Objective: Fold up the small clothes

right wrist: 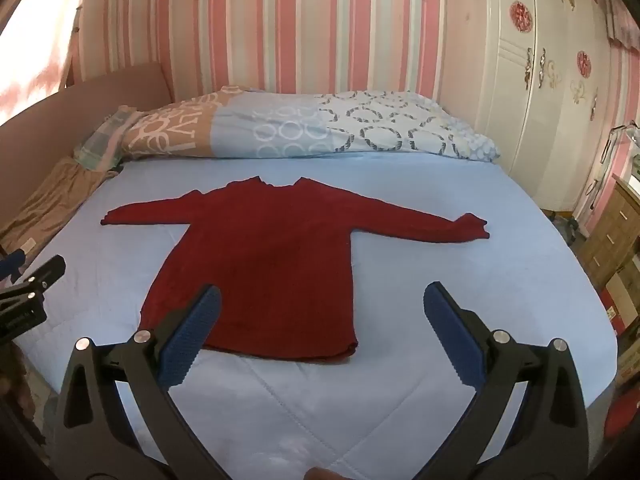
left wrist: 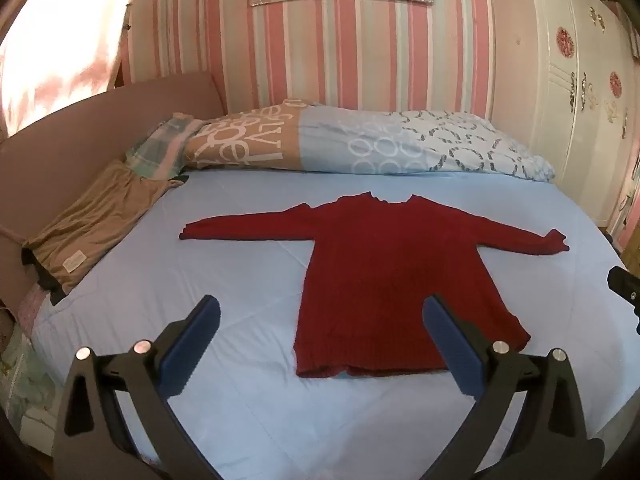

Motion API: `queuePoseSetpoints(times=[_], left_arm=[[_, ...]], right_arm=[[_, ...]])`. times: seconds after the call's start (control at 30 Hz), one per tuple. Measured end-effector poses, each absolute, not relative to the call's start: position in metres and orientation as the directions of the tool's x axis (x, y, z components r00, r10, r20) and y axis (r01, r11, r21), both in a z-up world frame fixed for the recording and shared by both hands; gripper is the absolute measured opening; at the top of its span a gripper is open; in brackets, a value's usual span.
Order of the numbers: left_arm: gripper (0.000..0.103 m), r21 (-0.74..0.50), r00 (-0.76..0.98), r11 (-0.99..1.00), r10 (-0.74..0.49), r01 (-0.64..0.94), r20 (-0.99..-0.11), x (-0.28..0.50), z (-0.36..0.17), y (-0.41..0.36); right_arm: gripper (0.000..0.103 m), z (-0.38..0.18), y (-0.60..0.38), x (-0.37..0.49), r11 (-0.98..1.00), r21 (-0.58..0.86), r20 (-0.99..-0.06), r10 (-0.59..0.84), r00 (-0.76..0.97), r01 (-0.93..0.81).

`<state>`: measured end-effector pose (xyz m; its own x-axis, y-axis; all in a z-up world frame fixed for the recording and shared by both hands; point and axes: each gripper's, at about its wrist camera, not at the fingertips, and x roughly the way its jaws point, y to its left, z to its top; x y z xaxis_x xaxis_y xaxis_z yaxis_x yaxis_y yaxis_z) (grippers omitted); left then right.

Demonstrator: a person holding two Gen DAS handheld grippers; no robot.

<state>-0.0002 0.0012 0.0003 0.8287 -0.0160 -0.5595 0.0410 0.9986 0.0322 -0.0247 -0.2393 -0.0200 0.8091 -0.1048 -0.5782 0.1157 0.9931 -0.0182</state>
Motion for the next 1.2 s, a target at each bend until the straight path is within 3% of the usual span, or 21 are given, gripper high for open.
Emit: queuePoseSetpoints(times=[1.2], left_arm=[[0.102, 0.034, 0.823, 0.999, -0.011, 0.036, -0.569, 0.0014, -0.006, 0.008]], right_arm=[[0.1, -0.0224, -0.2384, -0.0212, 0.995, -0.03, -0.587, -0.093, 0.804, 0.093]])
